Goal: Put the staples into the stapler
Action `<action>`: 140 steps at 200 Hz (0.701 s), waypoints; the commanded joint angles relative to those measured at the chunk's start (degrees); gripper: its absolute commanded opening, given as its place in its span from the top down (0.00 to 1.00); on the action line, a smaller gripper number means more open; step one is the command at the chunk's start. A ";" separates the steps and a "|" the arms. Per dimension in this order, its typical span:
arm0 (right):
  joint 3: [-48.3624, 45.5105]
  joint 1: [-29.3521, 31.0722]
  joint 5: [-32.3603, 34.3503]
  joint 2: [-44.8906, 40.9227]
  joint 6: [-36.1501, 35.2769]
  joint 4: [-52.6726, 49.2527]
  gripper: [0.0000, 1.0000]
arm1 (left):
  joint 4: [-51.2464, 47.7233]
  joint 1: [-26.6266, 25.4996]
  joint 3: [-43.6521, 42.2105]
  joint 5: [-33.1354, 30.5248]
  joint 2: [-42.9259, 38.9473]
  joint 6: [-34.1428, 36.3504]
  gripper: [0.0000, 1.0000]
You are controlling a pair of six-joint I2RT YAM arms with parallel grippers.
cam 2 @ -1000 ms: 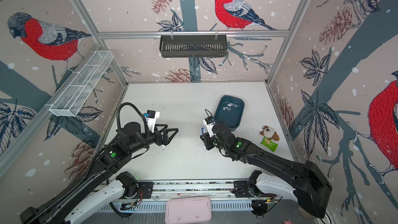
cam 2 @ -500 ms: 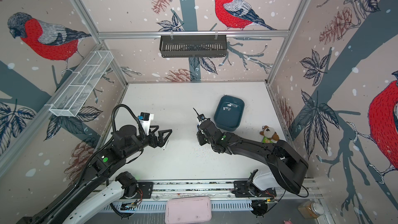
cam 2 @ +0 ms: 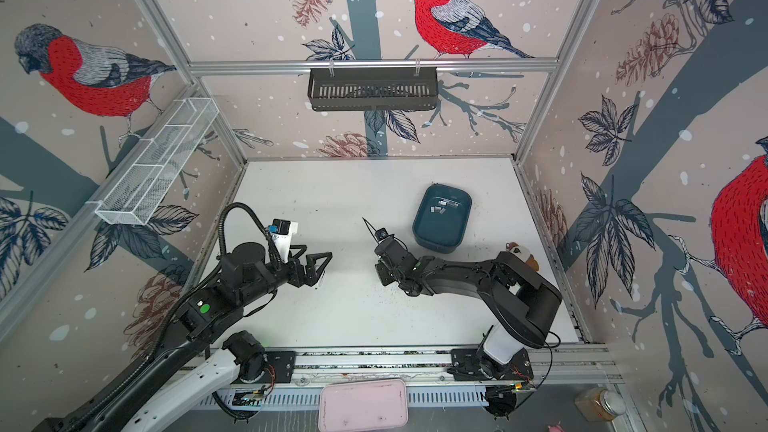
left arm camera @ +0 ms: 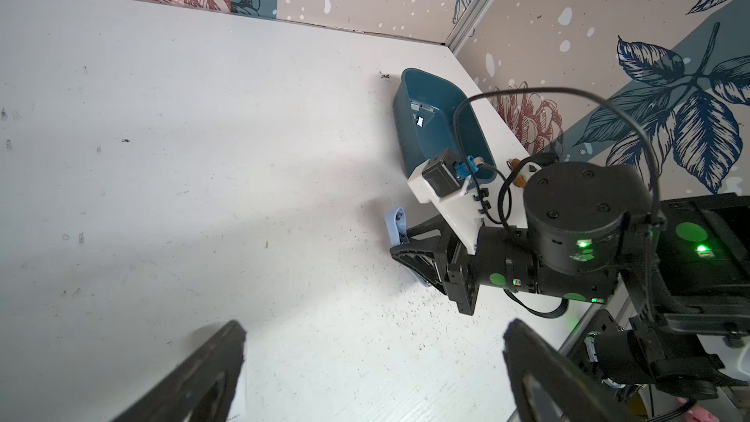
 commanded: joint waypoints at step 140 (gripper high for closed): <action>-5.60 -0.65 1.98 0.44 0.96 6.78 0.80 | 1.45 0.26 -0.11 1.66 1.73 0.39 0.01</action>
